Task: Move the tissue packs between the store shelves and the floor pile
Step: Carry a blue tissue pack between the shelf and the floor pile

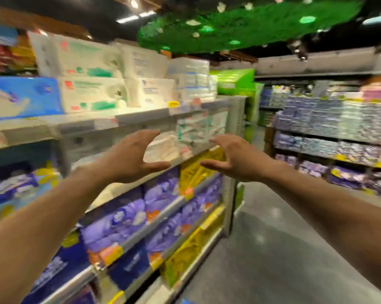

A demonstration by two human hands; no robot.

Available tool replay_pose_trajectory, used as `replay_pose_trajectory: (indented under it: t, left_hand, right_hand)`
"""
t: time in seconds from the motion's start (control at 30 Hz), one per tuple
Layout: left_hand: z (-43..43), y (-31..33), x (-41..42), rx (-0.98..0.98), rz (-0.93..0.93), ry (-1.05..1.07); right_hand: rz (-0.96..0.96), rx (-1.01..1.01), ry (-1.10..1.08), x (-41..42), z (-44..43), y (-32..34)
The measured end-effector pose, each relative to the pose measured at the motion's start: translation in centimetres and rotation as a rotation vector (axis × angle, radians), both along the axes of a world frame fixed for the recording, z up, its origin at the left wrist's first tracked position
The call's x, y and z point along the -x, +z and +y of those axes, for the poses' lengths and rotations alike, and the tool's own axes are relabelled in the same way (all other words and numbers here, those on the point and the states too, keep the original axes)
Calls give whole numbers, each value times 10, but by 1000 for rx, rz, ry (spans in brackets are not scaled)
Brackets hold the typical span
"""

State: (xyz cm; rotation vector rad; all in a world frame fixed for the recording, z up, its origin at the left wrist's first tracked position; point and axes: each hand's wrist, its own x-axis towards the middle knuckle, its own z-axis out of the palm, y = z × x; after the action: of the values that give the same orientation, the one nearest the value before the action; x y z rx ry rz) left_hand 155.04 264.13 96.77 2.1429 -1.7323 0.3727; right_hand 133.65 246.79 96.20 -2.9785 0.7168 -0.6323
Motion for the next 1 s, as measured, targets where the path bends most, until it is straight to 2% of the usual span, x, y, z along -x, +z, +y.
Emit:
replay_pose_trajectory:
  t: [0.27,0.47,0.63,1.0]
  left_hand:
    - [-178,-58,133,-100,62,-283]
    - [-308,-89,203,-210,126,-402]
    - [-442,-113,242,-256,102,-491]
    - [-741,-123,367,-366,66,-759]
  right_hand:
    - [79,-135,-337,174,-100,-45]
    - [131,-255,-556,252,-187,-91]
    - [199,-300,-736,308,-288,-113]
    - [40,-424,-1024,432,-492,-120]
